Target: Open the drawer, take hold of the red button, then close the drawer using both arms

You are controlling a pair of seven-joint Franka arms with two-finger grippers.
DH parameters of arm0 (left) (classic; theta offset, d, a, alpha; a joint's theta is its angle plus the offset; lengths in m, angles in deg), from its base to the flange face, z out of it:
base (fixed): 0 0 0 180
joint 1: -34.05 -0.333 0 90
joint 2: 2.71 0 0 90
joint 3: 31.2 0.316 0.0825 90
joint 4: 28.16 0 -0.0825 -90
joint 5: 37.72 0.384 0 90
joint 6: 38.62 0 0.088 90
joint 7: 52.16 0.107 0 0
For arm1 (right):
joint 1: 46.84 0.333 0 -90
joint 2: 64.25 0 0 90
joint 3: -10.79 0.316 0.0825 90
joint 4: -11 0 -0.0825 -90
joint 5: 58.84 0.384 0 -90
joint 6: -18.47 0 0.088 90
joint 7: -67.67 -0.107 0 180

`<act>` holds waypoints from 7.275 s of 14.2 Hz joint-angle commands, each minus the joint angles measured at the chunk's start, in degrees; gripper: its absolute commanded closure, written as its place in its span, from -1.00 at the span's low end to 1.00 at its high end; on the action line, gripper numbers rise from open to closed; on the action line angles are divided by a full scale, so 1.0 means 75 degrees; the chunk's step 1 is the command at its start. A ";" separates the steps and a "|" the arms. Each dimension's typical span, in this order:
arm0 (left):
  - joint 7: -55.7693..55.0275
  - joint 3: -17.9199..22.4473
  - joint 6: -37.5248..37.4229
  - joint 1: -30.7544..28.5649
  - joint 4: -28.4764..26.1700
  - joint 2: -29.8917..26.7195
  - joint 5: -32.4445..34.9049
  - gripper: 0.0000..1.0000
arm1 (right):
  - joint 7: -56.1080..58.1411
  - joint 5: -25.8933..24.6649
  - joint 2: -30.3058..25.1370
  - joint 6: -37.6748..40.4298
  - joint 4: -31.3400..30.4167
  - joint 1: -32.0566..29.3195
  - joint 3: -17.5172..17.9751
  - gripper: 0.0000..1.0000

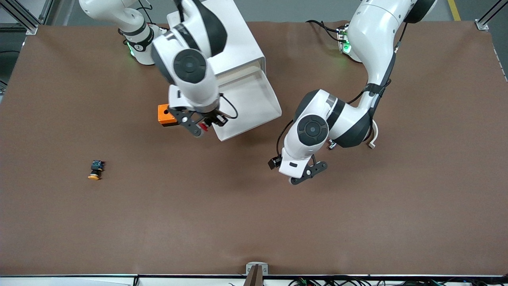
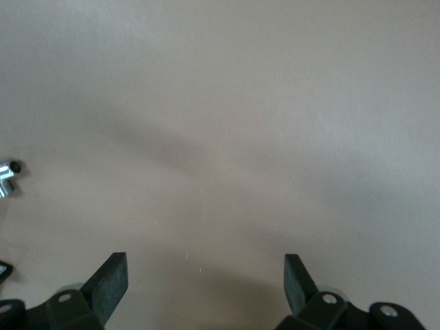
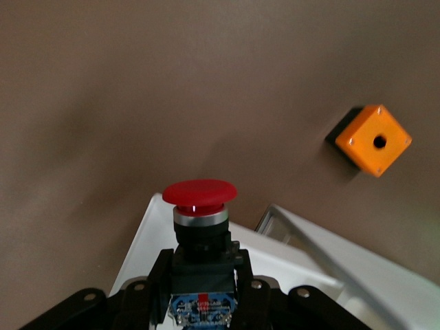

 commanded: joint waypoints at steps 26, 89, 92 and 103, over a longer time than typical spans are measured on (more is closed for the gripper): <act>-0.0713 -0.1237 0.0117 0.1171 -0.0807 -0.0098 0.0064 -1.00 | 0.9491 0.0024 0.1040 -0.5917 -0.3914 -0.5011 0.0088 0.99; 0.6140 -0.1555 -0.2428 -0.5285 -0.3394 -0.5217 0.0322 -0.99 | 0.9889 -0.0480 -0.1536 0.3576 0.1255 -0.4929 0.0088 -1.00; 0.6482 -0.1485 -0.2251 -0.5345 -0.3596 -0.5371 0.0298 -0.99 | 1.0556 -0.0736 -0.1595 0.3271 0.1267 -0.4870 0.0065 -1.00; 0.6482 0.0296 -0.1946 -0.3645 -0.3572 -0.5465 0.0228 -0.99 | 1.0065 -0.0503 -0.3141 0.1818 -0.0630 -0.4999 0.0076 -1.00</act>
